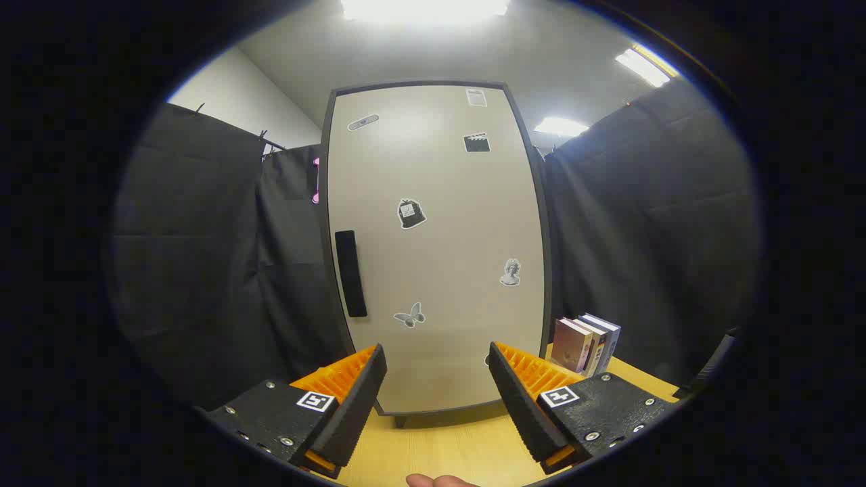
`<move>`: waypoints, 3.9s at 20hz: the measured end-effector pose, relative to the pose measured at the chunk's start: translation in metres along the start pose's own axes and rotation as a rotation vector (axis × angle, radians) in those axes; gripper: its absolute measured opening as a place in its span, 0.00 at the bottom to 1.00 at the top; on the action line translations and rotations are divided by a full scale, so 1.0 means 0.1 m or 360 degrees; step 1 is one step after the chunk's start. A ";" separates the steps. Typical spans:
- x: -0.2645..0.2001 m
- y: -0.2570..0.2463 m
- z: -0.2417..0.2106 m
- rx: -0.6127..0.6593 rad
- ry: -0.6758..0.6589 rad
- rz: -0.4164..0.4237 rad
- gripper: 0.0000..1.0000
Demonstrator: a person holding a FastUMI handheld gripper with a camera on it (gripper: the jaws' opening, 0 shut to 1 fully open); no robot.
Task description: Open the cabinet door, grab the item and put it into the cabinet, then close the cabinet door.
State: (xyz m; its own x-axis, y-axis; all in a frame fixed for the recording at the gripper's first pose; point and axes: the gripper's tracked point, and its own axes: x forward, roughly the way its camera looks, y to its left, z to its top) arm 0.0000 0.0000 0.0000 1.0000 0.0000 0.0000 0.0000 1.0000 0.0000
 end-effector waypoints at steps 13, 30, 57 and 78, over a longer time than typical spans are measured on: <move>0.17 0.01 -0.07 -0.0018 0.0044 0.0002 0.94; 0.66 0.56 0.03 -0.0057 0.0033 0.0131 0.94; 1.46 1.21 0.06 -0.0215 0.0157 0.0278 0.29; 0.33 0.54 0.22 -0.0121 0.0308 0.0928 0.28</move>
State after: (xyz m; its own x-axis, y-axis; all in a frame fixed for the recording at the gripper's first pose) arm 0.0330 0.0543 0.0218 0.8171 0.5397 -0.2026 -0.5539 0.8324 -0.0164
